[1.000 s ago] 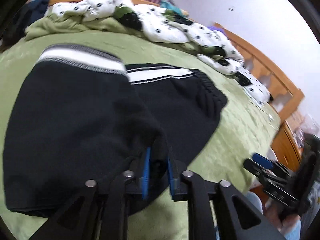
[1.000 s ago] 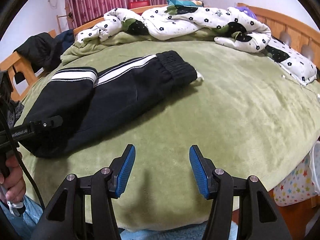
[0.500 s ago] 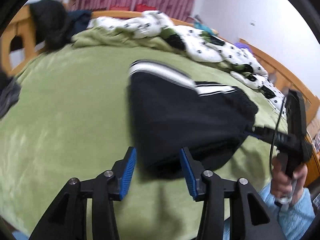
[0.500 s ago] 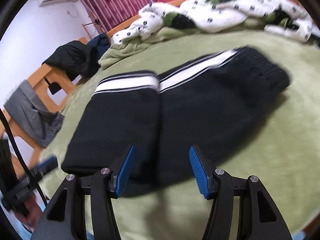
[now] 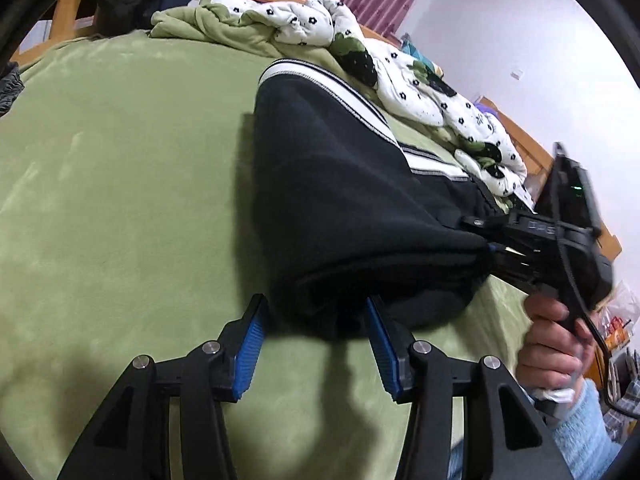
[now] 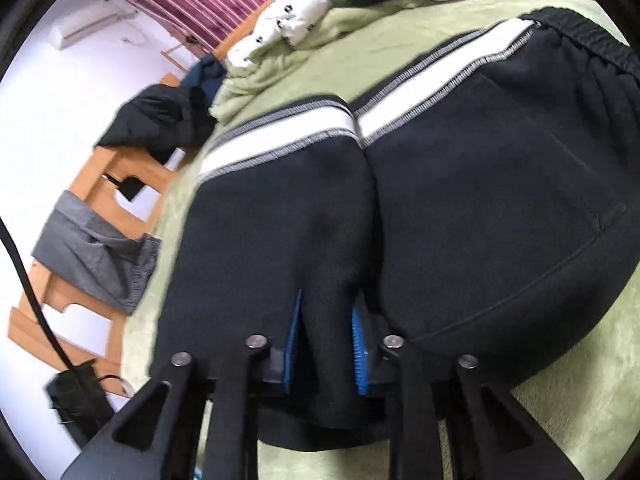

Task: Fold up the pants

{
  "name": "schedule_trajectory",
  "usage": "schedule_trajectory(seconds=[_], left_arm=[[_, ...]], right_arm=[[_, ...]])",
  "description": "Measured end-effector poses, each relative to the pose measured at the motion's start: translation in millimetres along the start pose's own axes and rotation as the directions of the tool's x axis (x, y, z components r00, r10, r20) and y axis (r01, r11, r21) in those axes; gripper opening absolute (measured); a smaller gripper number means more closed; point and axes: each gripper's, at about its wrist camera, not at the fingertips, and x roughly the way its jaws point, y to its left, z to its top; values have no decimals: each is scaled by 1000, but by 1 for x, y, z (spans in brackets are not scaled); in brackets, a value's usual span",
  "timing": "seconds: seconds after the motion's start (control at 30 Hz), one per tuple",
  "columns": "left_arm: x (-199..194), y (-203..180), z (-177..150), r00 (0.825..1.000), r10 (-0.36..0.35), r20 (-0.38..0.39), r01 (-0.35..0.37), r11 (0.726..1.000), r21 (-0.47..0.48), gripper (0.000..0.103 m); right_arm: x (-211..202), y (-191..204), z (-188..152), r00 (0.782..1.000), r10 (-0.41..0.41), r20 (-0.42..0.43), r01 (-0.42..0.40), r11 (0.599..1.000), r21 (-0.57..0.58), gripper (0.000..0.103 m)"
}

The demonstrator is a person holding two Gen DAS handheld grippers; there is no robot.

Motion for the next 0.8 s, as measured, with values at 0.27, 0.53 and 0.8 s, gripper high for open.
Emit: schedule_trajectory(seconds=[0.27, 0.53, 0.8], left_arm=[[14, -36, 4, 994, 110, 21, -112, 988, 105, 47], [20, -64, 5, 988, 154, 4, -153, 977, 151, 47], [18, -97, 14, 993, 111, -38, -98, 963, 252, 47]], right_arm=[[-55, 21, 53, 984, 73, 160, -56, 992, -113, 17], [-89, 3, 100, 975, 65, 215, -25, 983, -182, 17], [-135, -55, 124, 953, -3, 303, 54, 986, -159, 16]])
